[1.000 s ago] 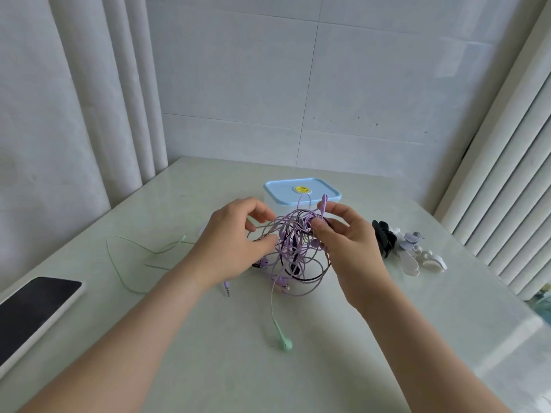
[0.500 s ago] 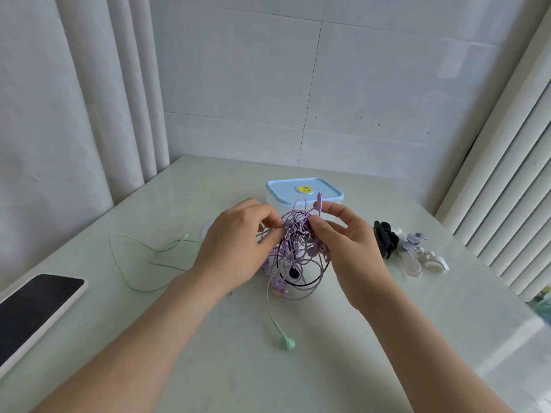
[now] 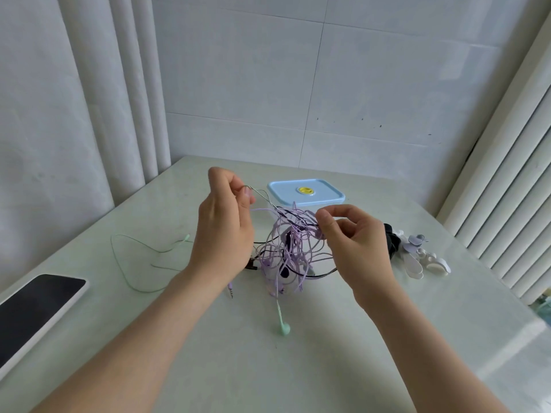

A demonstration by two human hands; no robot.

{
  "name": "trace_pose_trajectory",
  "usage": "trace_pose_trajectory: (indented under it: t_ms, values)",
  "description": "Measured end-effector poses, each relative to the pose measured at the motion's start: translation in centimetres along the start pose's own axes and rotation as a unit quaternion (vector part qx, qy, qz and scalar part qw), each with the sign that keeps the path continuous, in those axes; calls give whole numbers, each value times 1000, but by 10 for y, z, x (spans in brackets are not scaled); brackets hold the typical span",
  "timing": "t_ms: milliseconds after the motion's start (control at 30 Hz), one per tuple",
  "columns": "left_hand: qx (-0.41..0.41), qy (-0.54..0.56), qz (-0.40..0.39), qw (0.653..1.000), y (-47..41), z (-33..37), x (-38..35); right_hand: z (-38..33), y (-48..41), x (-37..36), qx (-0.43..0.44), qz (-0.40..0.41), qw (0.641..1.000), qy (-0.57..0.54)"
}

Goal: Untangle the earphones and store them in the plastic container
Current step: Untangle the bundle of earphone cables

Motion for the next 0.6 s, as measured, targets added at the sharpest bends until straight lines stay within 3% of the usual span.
trace_pose_trajectory:
  t_ms: [200, 333, 600]
  values:
    - [-25, -58, -3, 998, 1, -1, -2, -11, 0, 11, -10, -2, 1000, 25]
    - [-41, -72, -49, 995, 3, 4, -6, -10, 4, 8, 24, 35, 983, 180]
    - [-56, -86, -40, 994, 3, 8, -4, -17, 17, -10, 178, -24, 959, 218]
Point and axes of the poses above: each hand's wrist, its own y-axis away from the middle knuckle, its own x-axis out of the back of the hand, z = x × y, the point moved 2 cm from there along -y, towards the middle knuckle, and after that the axes turned 1 degree about -x, right-handed, at the moved point
